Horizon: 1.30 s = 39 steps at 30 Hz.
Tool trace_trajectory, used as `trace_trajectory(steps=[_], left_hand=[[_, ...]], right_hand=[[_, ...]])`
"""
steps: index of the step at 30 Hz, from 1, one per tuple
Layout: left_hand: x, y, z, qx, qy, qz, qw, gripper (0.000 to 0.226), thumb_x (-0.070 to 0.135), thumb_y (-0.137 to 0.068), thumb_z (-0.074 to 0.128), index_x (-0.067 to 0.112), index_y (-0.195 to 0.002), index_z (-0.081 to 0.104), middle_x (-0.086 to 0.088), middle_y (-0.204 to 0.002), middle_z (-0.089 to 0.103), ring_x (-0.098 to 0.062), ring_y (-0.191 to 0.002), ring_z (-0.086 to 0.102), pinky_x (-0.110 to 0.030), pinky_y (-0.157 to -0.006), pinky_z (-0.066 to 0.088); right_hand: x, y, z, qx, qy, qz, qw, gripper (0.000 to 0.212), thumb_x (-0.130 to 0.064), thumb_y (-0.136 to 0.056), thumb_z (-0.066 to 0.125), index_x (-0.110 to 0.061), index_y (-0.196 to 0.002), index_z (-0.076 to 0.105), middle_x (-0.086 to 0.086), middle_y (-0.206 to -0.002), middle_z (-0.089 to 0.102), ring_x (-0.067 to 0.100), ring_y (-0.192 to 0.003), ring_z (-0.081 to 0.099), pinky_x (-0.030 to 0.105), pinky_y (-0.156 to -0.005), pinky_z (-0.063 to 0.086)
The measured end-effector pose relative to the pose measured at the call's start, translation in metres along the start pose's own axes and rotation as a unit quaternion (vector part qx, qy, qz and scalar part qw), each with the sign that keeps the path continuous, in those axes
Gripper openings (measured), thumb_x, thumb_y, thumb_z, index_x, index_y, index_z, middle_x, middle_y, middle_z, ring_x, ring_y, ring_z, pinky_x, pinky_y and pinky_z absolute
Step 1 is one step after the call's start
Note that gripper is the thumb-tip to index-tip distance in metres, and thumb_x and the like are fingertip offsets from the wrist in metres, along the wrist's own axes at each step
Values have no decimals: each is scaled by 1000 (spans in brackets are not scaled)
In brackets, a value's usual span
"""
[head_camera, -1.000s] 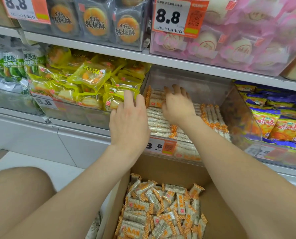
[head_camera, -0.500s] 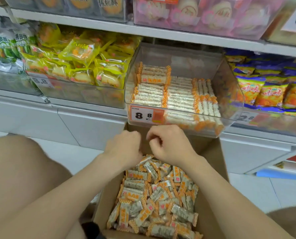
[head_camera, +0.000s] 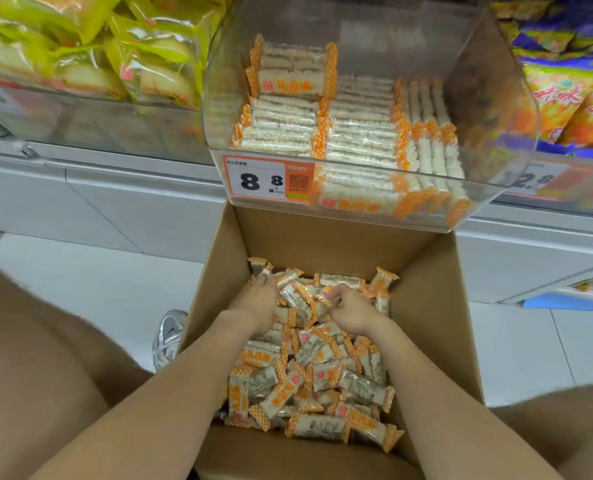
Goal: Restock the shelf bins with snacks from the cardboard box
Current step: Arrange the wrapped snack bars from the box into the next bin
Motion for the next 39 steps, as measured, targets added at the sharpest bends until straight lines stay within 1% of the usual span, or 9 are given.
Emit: trace_trajectory(steps=[3, 7, 9, 14, 17, 25, 29, 35, 39], left_hand=[[-1, -21, 14, 4, 7, -29, 1000, 72, 5, -100, 52, 19, -164, 22, -7, -172, 11, -40, -147, 30, -50, -116, 38], [2, -33, 33, 13, -5, -36, 999, 33, 15, -104, 51, 19, -136, 56, -11, -158, 23, -42, -136, 28, -53, -112, 38], [2, -35, 40, 49, -4, -26, 998, 34, 9, -100, 56, 18, -132, 51, -10, -150, 31, -41, -132, 36, -51, -109, 40], [1, -36, 38, 100, 95, -17, 990, 47, 0, -98, 64, 18, -137, 44, -9, -142, 39, -34, -115, 58, -47, -95, 51], [-3, -35, 39, 93, 143, -46, 984, 60, 19, -93, 79, 11, -143, 47, -15, -142, 45, -37, -120, 59, -45, -98, 52], [16, -2, 8, 100, 242, 36, 965, 59, 15, -77, 82, 32, -128, 55, -4, -124, 60, -24, -114, 61, -39, -90, 54], [22, 20, -8, 64, 354, 64, 931, 60, 15, -81, 88, 33, -128, 57, -2, -115, 66, -21, -103, 69, -45, -91, 59], [50, 68, -54, 9, 467, 67, 881, 40, 10, -96, 59, 31, -131, 60, -3, -117, 71, -17, -102, 67, -33, -83, 53], [50, 95, -71, 56, 429, 101, 896, 35, 23, -99, 65, 29, -133, 59, 1, -123, 65, -12, -109, 64, -24, -85, 53]], right_hand=[[-2, -13, 19, -43, -157, 26, 986, 49, -12, -107, 44, -23, -154, 35, -1, -92, 50, 17, -63, 46, 37, -60, 50], [0, -25, 32, -21, -373, 84, 924, 50, 2, -105, 40, -4, -156, 39, 15, -136, 56, 42, -123, 62, 52, -110, 50], [7, -30, 29, 33, -437, 109, 892, 38, 2, -104, 51, 4, -142, 53, 20, -134, 62, 45, -121, 65, 53, -104, 54], [39, -28, 15, 197, -481, 179, 836, 25, -2, -82, 87, 9, -94, 69, 19, -78, 75, 26, -63, 75, 40, -70, 66], [47, -19, 13, 204, -501, 187, 820, 34, 6, -71, 92, 9, -95, 68, 26, -85, 74, 32, -67, 76, 42, -65, 66], [22, 21, 6, 51, -511, 103, 852, 48, 2, -80, 86, -1, -124, 67, 19, -107, 75, 19, -73, 73, 23, -61, 60], [0, 46, -4, 19, -525, 29, 850, 60, 2, -88, 79, -7, -142, 56, 20, -103, 77, 22, -72, 70, 30, -68, 62], [-47, 92, -16, -55, -375, -55, 924, 76, -13, -92, 80, -23, -151, 32, 17, -111, 77, 33, -89, 79, 39, -74, 65], [-68, 116, -18, -77, -318, -99, 940, 92, -14, -94, 78, -28, -157, 13, 12, -116, 74, 33, -88, 79, 42, -78, 66]])
Point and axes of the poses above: each hand's wrist, its own y-axis away from the middle knuckle, its own z-axis out of the palm, x = y × z, the point moved 5 cm from there along -y, towards the middle knuckle
